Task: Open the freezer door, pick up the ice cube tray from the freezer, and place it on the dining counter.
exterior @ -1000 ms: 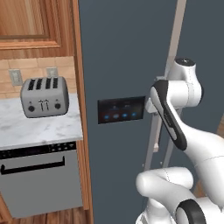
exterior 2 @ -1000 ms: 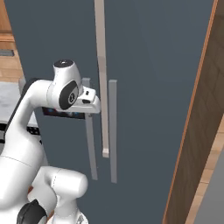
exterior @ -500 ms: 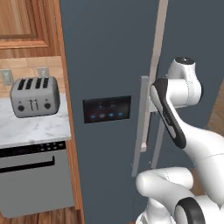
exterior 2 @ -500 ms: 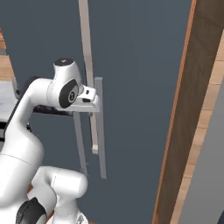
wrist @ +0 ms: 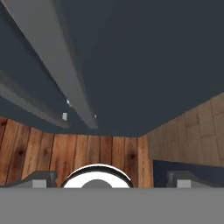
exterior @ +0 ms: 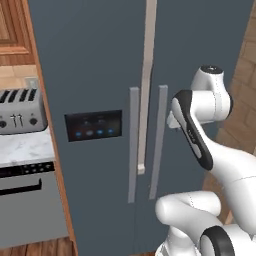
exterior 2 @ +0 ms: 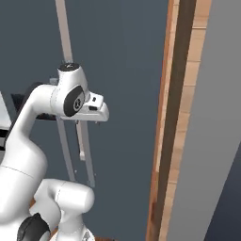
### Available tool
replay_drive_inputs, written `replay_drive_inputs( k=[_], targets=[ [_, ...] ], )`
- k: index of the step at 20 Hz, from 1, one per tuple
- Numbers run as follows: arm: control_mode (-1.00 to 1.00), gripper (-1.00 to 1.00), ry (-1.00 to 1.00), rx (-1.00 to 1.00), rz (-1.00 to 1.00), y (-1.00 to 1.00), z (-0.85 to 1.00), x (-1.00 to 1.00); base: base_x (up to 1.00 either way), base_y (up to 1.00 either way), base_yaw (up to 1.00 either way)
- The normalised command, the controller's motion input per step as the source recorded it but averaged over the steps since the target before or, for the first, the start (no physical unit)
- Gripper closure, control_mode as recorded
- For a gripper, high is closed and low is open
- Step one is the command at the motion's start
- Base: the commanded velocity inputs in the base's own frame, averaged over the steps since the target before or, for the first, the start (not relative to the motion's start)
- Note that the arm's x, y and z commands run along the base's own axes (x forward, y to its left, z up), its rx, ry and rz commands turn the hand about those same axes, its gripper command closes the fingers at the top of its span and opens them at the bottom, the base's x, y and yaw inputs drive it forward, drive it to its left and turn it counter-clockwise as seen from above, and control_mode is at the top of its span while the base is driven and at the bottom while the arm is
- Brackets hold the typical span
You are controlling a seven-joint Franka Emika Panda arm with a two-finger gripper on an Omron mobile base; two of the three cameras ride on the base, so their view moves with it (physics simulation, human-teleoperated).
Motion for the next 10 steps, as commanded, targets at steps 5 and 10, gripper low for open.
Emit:
replay_drive_inputs(
  k=[5,10],
  targets=[
    [1.00,-1.00,0.00,0.00,0.00,0.00,0.00,0.00,0.08,-0.63,0.00],
    [1.00,-1.00,0.00,0.00,0.00,0.00,0.00,0.00,0.20,-0.41,0.00]
  ],
)
